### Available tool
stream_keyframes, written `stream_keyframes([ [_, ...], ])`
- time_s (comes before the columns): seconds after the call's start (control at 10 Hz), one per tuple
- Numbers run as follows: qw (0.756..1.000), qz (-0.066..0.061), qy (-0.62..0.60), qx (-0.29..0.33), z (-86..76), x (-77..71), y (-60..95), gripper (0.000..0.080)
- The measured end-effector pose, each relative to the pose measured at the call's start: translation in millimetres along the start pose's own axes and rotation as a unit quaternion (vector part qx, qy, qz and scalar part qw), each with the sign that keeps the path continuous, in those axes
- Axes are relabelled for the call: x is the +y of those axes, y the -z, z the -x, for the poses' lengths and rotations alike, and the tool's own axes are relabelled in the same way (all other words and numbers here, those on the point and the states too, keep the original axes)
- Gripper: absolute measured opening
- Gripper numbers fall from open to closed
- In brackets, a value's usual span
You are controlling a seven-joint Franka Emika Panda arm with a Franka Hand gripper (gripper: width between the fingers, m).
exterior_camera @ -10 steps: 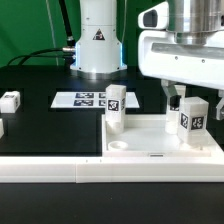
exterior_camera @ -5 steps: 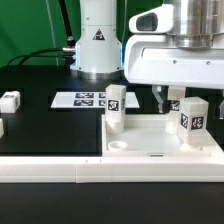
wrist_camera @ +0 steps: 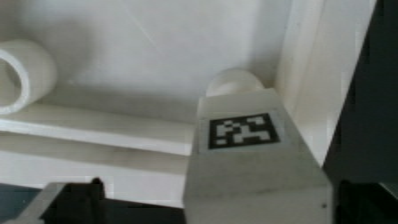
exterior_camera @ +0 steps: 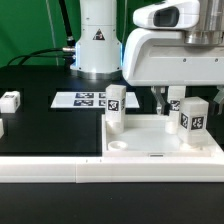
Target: Assemble square table
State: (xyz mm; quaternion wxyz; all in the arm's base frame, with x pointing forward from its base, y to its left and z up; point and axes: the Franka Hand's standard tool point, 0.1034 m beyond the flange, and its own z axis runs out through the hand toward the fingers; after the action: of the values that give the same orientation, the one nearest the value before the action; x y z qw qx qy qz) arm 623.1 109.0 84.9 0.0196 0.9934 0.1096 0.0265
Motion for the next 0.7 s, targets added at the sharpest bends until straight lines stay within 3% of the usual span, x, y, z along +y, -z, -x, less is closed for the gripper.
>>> stream_keyframes([
  [0.3, 0.997, 0.004, 0.079, 0.0, -0.6, 4.0, 0.4, 0.0649],
  [0.5, 0.997, 0.004, 0.077, 0.0, -0.5, 4.0, 0.4, 0.0388],
  [0.6, 0.997, 0.004, 0.076, 0.0, -0.5, 4.0, 0.4, 0.0311],
  [0.7, 0.998, 0.004, 0.065, 0.0, -0.5, 4.1, 0.3, 0.0311],
])
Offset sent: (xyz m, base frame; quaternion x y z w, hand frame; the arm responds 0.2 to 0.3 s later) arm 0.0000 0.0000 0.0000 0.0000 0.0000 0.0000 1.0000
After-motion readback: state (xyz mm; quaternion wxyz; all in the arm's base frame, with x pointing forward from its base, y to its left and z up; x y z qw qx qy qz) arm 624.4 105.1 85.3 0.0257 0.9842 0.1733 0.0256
